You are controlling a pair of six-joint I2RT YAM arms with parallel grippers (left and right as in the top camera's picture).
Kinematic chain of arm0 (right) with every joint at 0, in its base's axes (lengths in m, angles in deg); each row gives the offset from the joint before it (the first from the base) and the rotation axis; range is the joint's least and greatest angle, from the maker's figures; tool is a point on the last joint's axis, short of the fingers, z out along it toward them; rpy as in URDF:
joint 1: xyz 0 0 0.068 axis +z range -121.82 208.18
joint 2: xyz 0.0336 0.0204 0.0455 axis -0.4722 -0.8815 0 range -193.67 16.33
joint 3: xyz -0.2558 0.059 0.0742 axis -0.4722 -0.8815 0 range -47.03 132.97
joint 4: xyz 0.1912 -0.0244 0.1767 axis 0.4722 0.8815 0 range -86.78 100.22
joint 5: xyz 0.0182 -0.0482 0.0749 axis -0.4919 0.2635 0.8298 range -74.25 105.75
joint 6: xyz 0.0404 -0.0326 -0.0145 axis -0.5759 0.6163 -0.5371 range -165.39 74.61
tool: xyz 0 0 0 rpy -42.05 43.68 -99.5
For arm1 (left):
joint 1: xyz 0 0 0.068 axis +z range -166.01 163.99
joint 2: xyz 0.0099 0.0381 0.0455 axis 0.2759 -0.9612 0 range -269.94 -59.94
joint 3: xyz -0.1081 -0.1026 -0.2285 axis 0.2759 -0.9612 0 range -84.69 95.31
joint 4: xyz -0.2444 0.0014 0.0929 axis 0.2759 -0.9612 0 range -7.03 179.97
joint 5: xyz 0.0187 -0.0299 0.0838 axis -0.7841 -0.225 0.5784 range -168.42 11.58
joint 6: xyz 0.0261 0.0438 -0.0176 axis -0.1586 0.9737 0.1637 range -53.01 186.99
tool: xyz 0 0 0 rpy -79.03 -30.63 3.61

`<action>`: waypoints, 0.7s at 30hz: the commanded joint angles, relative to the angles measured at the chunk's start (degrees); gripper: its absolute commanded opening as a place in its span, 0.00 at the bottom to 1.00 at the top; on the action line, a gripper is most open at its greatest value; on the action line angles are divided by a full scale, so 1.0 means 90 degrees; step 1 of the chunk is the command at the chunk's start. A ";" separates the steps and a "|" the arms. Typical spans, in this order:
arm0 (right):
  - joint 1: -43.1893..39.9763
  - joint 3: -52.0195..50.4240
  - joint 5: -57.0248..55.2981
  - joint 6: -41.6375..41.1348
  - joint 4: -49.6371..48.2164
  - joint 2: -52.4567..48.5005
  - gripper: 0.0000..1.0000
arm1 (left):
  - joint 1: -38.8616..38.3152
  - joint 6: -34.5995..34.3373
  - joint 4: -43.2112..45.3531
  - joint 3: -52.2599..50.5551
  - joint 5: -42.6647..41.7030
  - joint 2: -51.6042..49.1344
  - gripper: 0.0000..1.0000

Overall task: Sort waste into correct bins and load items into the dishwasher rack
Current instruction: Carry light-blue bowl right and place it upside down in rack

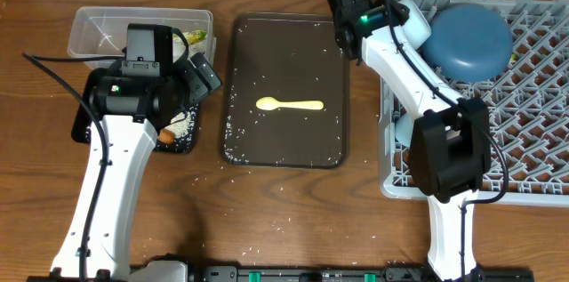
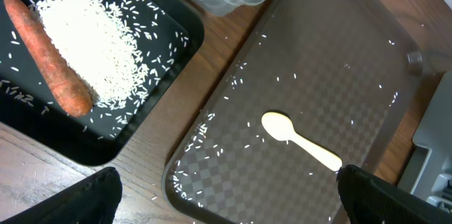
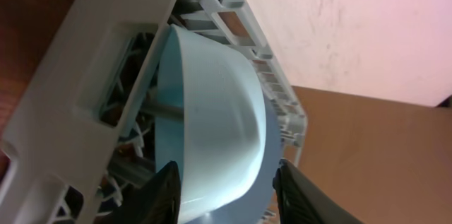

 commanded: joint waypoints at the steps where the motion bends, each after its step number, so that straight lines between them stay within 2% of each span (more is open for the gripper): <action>1: -0.0175 -0.0034 0.0121 -0.0571 -0.0010 -0.0124 0.47 | 0.0024 -0.0005 -0.0022 -0.0041 0.0078 -0.0024 1.00; 3: -0.0231 -0.0032 0.0121 -0.0714 -0.0029 -0.0109 0.57 | 0.0024 -0.0005 -0.0022 -0.0041 0.0078 -0.0024 1.00; 4: -0.0250 -0.0027 0.0121 -0.0738 -0.0041 -0.0097 0.67 | 0.0024 -0.0005 -0.0022 -0.0041 0.0078 -0.0027 1.00; 5: -0.0250 -0.0017 0.0119 -0.0738 -0.0061 -0.0078 0.84 | 0.0024 -0.0005 -0.0022 -0.0041 0.0078 -0.0024 1.00; 6: -0.0250 0.0007 0.0119 -0.0736 -0.0075 -0.0049 0.95 | 0.0024 -0.0005 -0.0022 -0.0041 0.0078 -0.0024 1.00; 7: -0.0250 0.0056 0.0121 -0.0758 -0.0092 0.0007 0.99 | 0.0024 -0.0005 -0.0022 -0.0041 0.0080 -0.0024 1.00; 12: -0.0255 0.0342 0.0206 -0.0954 -0.0087 0.0338 0.99 | 0.0024 -0.0005 -0.0022 -0.0041 0.0078 -0.0024 1.00; 15: -0.0240 0.0491 0.0804 -0.0971 0.0078 0.0719 0.99 | 0.0024 -0.0005 -0.0022 -0.0041 0.0078 -0.0024 1.00; 18: -0.0165 0.0495 0.2006 -0.0971 0.0279 0.1180 0.99 | 0.0024 -0.0005 -0.0022 -0.0041 0.0078 -0.0024 1.00; 21: -0.0032 0.0495 0.3903 -0.0971 0.0775 0.1576 0.99 | 0.0024 -0.0005 -0.0022 -0.0041 0.0078 -0.0024 1.00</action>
